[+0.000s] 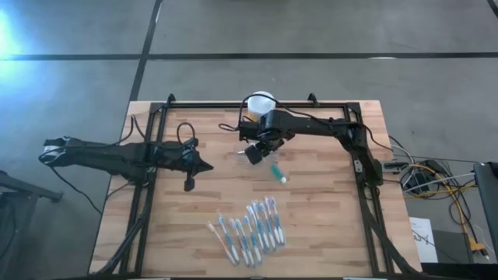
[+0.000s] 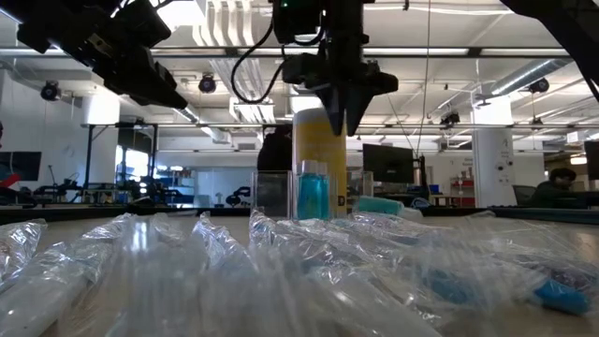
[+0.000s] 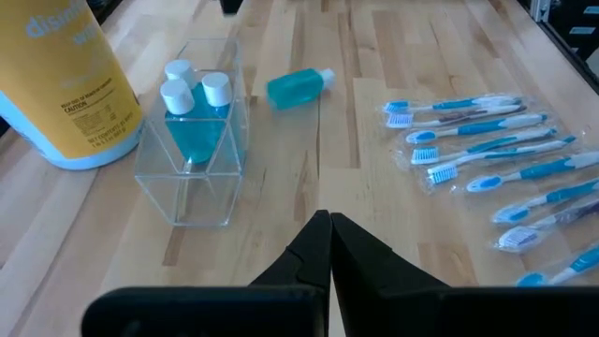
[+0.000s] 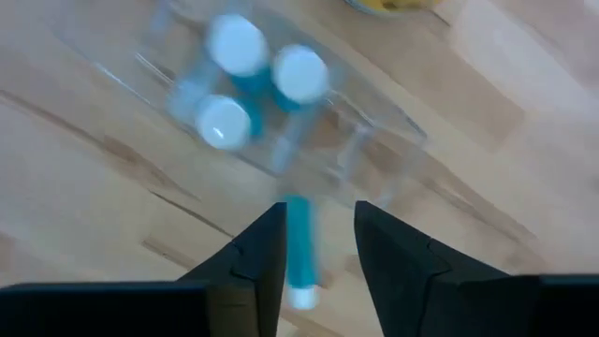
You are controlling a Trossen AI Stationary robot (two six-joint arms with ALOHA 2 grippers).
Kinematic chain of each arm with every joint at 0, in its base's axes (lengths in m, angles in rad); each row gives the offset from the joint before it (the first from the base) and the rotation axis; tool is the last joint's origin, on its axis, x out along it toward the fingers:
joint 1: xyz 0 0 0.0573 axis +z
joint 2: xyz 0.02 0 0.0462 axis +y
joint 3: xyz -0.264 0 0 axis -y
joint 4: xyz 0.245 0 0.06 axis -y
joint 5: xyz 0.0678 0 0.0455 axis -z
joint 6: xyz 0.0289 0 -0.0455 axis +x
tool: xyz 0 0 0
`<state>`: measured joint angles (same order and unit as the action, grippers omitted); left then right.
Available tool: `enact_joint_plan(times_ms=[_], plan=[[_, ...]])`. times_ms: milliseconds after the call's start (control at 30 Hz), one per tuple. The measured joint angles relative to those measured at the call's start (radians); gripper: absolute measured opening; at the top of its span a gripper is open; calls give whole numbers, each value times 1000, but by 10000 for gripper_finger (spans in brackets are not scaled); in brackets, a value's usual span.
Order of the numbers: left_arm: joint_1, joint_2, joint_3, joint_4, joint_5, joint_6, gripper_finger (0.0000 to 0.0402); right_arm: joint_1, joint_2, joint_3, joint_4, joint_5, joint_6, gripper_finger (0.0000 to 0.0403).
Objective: Pick & Place toothbrushing station
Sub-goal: Put the blue mouthwash bottle into the transparent organizer
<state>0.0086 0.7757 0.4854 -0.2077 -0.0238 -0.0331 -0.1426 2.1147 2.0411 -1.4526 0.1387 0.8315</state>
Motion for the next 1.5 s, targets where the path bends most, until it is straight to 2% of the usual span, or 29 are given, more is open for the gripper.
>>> enact_joint_plan(times_ms=[133, 300, 400, 500, 667, 833, 967, 1067, 1233, 1367, 1500], plan=[[0, 0, 0, -15, 0, 9, 10, 45, -21, 0, -70, 68, -52, 96], [0, 0, 0, -20, 1, 11, 10, 144, -89, 0, -70, 152, -81, 55], [0, 0, 0, -21, 3, 11, 10, 227, -146, -17, -16, 208, -110, 22], [0, 0, 0, -21, 4, 11, 10, 315, -233, -86, 147, 240, -188, 10], [0, 0, 0, -20, 3, 2, 10, 433, -454, -327, 560, 340, -350, 8], [0, 0, 0, -21, 3, 3, 10, 481, -732, -707, 1065, 355, -478, 8], [0, 0, 0, -19, 3, 8, 10, 479, -908, -1018, 1352, 355, -526, 8], [0, 0, 0, -9, 4, 13, 10, 458, -1013, -1194, 1512, 343, -552, 8], [0, 0, 0, -5, 4, 50, 10, 422, -1136, -1403, 1718, 250, -630, 8], [0, 12, 20, -5, 4, 89, 10, 419, -1185, -1526, 1856, 242, -664, 8], [0, 88, 79, -18, 7, 135, 10, 419, -1192, -1617, 1938, 248, -676, 8]])
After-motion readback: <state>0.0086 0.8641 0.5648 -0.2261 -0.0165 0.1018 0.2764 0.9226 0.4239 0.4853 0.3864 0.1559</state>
